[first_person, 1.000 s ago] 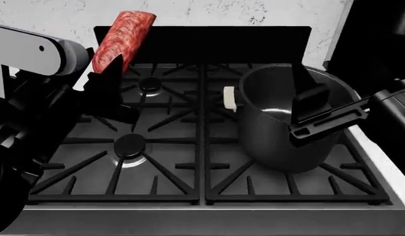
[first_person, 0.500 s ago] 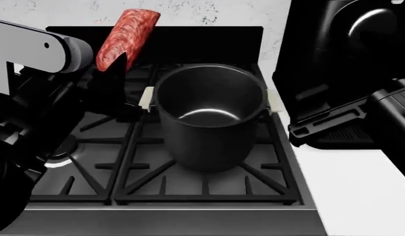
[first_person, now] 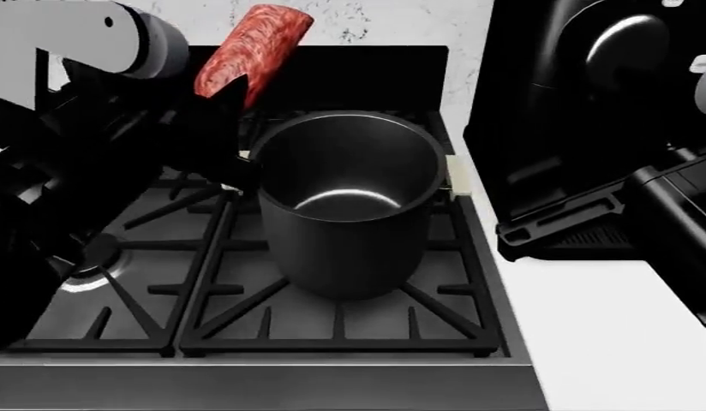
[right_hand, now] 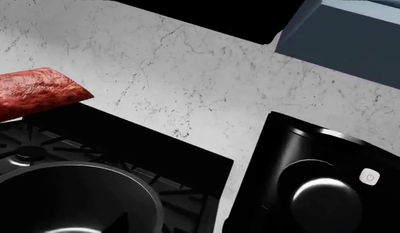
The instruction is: Frozen meat rests on a plate on the counter. Retrieve the meat and place it in a pot on a burner. Then turn the burner on.
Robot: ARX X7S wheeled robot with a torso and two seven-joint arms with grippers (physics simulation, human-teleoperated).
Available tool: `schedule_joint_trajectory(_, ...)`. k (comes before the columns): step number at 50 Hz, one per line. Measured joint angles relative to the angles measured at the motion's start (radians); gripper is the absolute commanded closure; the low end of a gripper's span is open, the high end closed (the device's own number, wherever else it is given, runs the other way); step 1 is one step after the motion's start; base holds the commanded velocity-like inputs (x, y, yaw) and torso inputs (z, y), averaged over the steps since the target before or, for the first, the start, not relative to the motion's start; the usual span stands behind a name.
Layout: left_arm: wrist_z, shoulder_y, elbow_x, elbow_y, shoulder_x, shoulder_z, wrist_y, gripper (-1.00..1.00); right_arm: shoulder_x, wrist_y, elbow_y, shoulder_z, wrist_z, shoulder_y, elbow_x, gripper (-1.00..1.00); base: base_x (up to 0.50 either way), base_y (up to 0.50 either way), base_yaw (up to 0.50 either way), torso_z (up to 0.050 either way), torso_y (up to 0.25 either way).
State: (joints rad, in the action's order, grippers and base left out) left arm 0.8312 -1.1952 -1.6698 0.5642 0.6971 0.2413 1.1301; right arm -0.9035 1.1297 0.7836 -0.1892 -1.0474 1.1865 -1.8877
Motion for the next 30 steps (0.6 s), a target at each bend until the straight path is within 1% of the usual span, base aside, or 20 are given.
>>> schedule_joint_trajectory(11, -0.073, -0.193, -0.035, -0.185, -0.043, 0.111, 0.111, 1.0, -0.001, 0.0, -0.004, 0.001, 0.016, -0.018, 0.018, -1.0, 0.0, 0.0, 0.0, 0.0, 0.0)
schedule_joint_trajectory(17, -0.134, -0.285, -0.029, -0.282, -0.064, 0.168, 0.172, 1.0, -0.001, 0.001, -0.007, 0.004, 0.029, -0.029, 0.032, -1.0, 0.0, 0.0, 0.0, 0.0, 0.0)
schedule_joint_trajectory(24, -0.247, -0.378, 0.026, -0.367, -0.08, 0.24, 0.237, 1.0, 0.0, 0.001, -0.012, 0.006, 0.044, -0.041, 0.049, -1.0, 0.0, 0.0, 0.0, 0.0, 0.001)
schedule_joint_trajectory(30, -0.388, -0.442, 0.116, -0.415, -0.085, 0.319, 0.267, 1.0, 0.001, -0.001, -0.014, 0.007, 0.052, -0.049, 0.06, -1.0, 0.0, 0.0, 0.0, 0.0, 0.0)
